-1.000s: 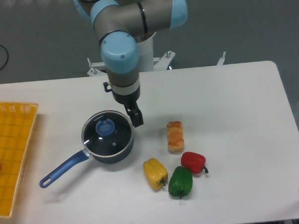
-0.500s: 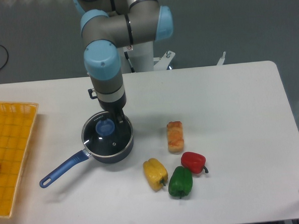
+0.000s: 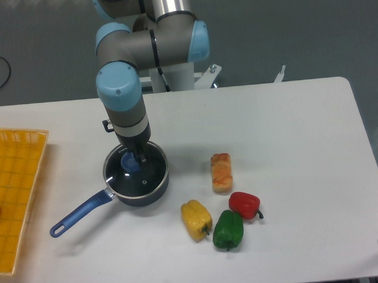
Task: Open the lid
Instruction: 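Lower the gripper onto the blue knob of the glass lid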
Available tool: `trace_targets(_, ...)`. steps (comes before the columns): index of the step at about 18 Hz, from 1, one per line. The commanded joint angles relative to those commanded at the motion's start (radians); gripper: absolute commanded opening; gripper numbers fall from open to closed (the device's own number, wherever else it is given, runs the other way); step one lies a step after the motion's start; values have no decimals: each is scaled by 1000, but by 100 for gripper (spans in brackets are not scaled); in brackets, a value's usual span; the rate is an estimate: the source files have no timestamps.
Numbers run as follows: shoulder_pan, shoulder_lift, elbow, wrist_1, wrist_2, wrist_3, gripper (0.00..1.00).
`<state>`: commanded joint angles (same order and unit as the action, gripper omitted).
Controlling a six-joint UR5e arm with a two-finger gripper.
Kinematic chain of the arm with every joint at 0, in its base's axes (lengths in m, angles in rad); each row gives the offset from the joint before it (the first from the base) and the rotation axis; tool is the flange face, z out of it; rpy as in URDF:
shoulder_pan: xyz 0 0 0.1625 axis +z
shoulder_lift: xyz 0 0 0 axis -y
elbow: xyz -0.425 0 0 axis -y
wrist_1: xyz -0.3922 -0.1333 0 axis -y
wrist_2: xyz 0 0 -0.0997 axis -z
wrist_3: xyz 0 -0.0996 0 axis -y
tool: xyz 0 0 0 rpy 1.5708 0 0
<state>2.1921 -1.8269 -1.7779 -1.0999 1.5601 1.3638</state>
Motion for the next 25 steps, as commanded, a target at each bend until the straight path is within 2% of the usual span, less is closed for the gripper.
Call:
trace_targets(18, -17, -40, 9, 0, -2, -6, 100)
trace_targets(25, -23, -49, 8, -1, -2, -5, 95)
